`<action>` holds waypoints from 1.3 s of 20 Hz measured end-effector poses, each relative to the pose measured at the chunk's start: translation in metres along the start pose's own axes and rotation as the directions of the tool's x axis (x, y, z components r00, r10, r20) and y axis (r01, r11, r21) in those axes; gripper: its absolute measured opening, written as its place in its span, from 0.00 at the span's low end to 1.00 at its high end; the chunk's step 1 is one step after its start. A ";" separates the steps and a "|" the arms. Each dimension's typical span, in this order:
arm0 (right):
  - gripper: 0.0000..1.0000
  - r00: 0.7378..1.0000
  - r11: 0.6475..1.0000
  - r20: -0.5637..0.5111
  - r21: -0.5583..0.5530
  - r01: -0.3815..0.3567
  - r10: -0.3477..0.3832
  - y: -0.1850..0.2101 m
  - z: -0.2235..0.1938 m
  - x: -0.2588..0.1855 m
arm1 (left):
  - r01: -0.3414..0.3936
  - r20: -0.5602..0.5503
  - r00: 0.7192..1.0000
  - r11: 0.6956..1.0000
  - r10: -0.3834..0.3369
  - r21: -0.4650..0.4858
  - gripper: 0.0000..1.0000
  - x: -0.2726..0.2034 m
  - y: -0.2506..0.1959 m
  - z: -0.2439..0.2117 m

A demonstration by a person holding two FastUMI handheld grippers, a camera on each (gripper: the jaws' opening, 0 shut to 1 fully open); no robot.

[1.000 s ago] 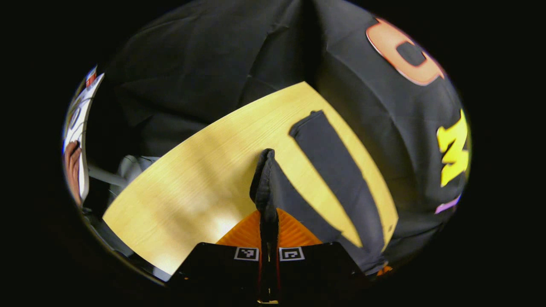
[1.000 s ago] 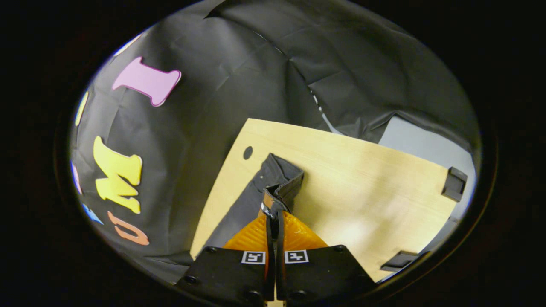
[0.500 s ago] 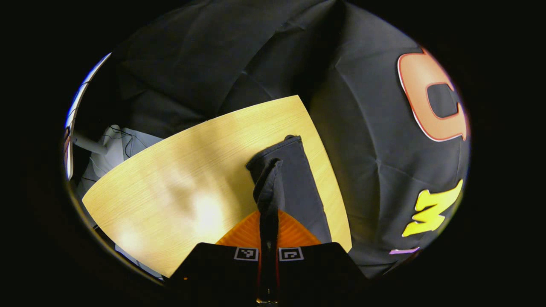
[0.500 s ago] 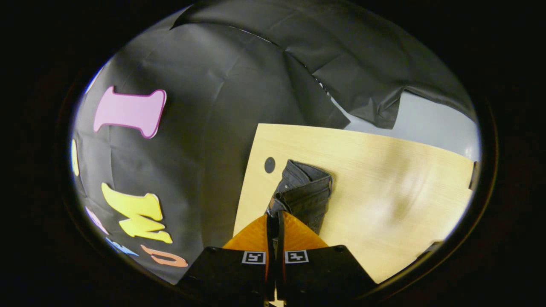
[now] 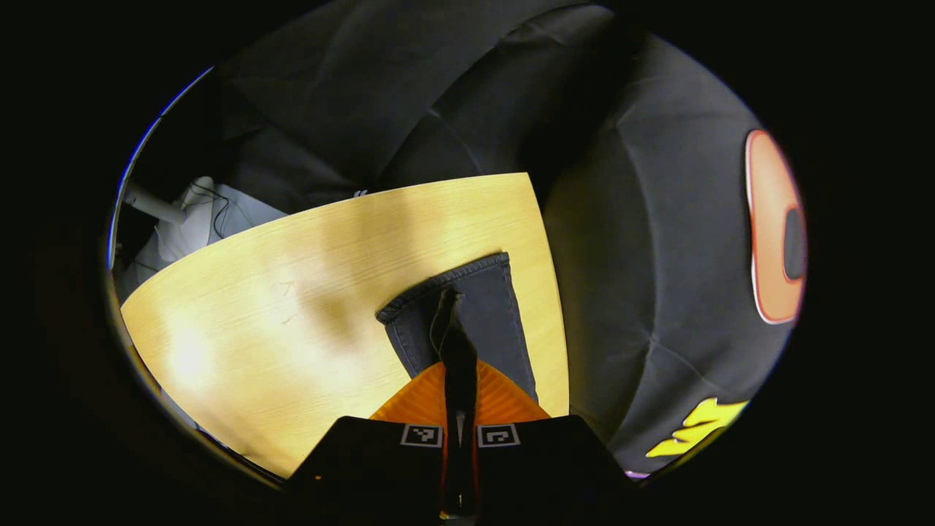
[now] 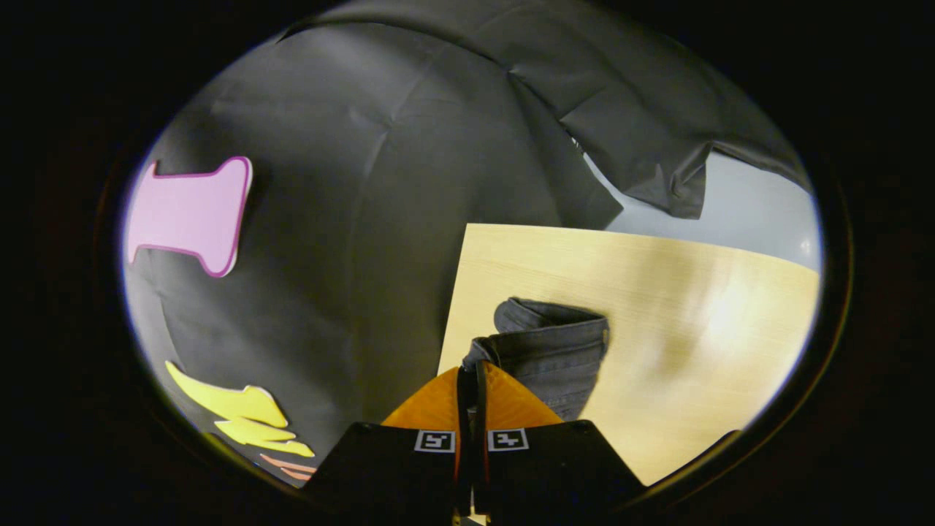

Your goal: Grasp the waist and the cuffs of the jeans and fold them to make the two legs overlap; first hold the waist and fold one-third of the jeans toward the cuffs, then hold the cuffs and fold the remaining one-third in the same direction to finish folding.

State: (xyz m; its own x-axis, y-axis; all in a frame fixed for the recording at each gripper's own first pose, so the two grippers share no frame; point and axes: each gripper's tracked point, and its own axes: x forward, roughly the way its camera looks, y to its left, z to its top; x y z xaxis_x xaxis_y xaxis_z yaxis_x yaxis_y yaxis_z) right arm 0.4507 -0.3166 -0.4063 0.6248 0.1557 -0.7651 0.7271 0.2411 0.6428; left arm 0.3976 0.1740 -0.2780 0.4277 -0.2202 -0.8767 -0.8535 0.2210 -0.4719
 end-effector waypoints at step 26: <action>0.58 0.964 0.926 0.150 -0.343 -0.156 0.218 0.045 0.015 0.118 | 0.020 0.353 0.892 0.804 -0.283 0.594 0.84 0.026 -0.085 0.063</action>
State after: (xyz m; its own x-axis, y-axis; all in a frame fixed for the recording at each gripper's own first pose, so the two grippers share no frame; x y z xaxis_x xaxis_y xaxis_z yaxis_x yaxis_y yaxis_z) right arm 0.5611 -0.3017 -0.4669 0.8035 0.0593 -0.5924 0.4784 0.5281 0.7016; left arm 0.5002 0.2095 -0.2663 0.7278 0.0760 -0.6815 -0.5009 0.7377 -0.4527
